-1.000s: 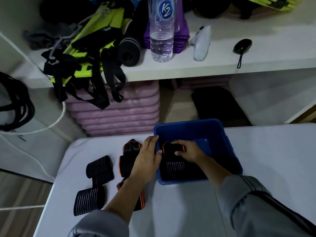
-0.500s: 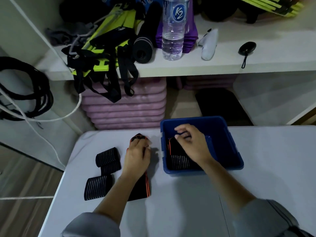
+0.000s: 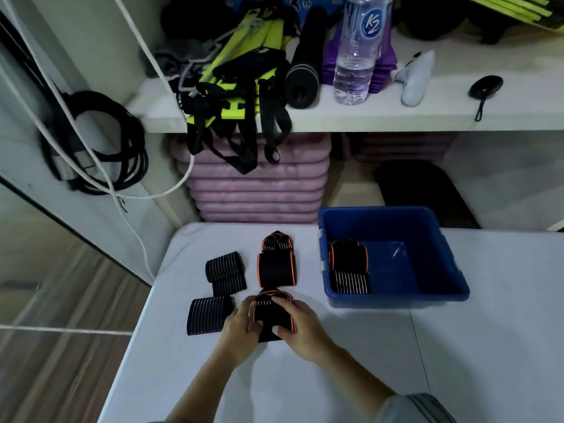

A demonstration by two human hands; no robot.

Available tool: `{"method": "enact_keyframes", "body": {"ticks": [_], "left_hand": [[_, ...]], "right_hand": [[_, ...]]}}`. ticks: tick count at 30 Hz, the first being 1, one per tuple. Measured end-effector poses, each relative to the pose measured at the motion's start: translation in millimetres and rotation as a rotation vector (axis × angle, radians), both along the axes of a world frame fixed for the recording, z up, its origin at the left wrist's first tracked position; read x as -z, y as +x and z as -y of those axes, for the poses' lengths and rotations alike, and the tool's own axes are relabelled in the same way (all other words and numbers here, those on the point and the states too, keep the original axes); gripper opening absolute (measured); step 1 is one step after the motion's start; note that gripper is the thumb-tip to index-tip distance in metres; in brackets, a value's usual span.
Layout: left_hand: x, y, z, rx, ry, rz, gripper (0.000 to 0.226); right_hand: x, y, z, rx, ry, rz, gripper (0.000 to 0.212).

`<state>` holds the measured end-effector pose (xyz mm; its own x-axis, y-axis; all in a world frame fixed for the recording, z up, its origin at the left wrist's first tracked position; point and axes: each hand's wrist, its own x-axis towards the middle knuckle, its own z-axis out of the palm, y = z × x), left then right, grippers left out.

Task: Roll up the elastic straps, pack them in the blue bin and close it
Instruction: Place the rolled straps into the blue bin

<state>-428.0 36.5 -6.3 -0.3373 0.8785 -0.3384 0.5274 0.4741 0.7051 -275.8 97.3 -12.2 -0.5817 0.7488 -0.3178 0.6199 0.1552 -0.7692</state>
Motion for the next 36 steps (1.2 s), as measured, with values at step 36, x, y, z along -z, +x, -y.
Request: {"method": "enact_keyframes", "body": {"ticks": [36], "left_hand": [[-89, 87, -88, 0.354, 0.284, -0.316, 0.049]], "right_hand": [[-112, 168, -108, 0.286, 0.21, -0.001, 0.036]]}}
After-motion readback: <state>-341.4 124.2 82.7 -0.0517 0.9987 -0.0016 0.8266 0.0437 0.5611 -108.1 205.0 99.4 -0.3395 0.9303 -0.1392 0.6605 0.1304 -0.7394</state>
